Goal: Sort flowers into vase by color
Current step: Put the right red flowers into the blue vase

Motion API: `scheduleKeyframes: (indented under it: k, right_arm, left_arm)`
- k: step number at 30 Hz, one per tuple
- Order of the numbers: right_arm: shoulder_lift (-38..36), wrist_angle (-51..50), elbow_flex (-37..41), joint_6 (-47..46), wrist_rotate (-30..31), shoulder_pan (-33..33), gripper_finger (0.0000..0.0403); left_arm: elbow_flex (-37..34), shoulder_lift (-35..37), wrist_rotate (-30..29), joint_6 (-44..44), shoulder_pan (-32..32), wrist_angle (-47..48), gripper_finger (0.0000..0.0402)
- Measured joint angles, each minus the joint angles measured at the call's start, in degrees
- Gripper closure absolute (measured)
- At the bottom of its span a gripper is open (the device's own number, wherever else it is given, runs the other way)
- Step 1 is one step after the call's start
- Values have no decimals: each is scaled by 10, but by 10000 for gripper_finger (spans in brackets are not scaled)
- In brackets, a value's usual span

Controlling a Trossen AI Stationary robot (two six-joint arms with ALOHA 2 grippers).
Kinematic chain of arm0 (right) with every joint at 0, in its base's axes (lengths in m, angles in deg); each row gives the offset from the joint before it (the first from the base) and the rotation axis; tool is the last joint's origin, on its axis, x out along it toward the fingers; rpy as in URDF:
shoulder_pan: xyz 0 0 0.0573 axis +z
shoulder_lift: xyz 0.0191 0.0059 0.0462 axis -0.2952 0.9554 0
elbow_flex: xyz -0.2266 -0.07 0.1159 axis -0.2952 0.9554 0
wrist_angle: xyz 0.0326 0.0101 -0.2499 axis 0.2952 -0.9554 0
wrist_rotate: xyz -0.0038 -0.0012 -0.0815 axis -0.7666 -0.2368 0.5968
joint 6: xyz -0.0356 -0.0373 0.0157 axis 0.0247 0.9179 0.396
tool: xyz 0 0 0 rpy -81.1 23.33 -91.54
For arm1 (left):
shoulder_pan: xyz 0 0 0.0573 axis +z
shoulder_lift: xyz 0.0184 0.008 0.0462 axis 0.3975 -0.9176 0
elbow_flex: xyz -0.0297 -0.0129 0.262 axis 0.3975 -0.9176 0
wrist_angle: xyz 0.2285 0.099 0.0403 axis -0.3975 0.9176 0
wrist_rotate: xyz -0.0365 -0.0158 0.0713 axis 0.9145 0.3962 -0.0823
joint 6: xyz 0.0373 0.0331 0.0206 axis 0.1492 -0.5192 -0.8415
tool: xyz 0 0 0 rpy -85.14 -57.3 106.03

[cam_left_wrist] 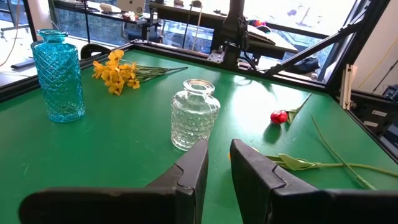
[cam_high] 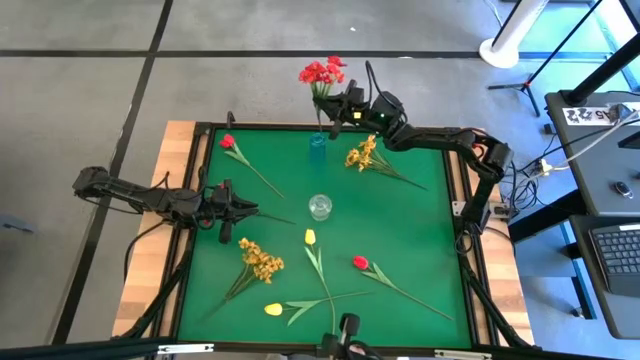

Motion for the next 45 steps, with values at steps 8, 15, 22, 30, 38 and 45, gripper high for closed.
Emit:
scheduleKeyframes:
  k: [8,15,22,30,38,45]
  right_arm:
    - [0,-1,0,-8,-5,0,393]
    - [27,31,0,-21,-8,5,390]
    - [54,50,1,-34,-9,4,390]
    - [52,13,1,-33,-10,4,334]
    - [16,-128,1,-6,-16,4,243]
    - [-42,-283,1,14,-36,4,166]
  left_arm:
    - [0,0,0,0,0,0,335]
    - [0,0,0,0,0,0,335]
    - [0,0,0,0,0,0,335]
    - [0,0,0,0,0,0,335]
    - [0,0,0,0,0,0,335]
    - [0,0,0,0,0,0,335]
